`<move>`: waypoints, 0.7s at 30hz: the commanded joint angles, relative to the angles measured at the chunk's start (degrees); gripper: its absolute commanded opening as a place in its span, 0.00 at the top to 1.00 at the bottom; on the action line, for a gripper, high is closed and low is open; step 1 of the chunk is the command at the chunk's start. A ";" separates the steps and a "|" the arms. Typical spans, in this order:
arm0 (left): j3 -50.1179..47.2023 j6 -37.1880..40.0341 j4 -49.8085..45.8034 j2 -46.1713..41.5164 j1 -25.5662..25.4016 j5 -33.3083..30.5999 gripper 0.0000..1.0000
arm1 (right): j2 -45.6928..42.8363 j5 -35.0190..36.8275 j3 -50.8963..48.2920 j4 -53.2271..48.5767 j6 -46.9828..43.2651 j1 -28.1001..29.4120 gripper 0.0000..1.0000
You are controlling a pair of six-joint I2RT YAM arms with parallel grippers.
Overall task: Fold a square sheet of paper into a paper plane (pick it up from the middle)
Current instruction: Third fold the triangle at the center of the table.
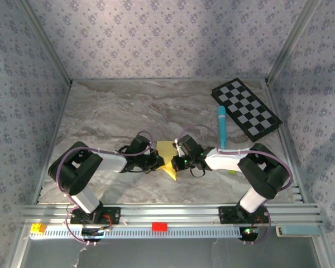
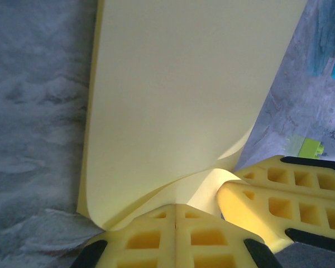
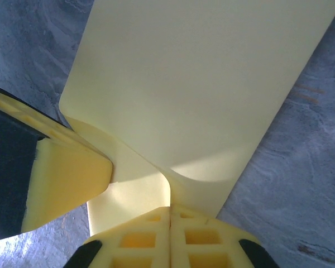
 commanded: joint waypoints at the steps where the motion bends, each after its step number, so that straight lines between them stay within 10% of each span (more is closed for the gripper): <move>1: -1.23 0.89 -3.85 1.63 -0.34 -1.99 1.00 | -2.91 1.00 0.49 -3.56 1.98 -0.34 0.84; 9: -0.96 1.38 -4.31 0.72 -0.41 -2.52 1.00 | -13.04 -3.90 -2.34 -3.91 5.46 -2.78 0.56; 21: -0.87 1.53 -4.47 0.53 -0.39 -2.88 1.00 | -5.41 -13.87 2.07 -4.21 8.09 2.48 0.91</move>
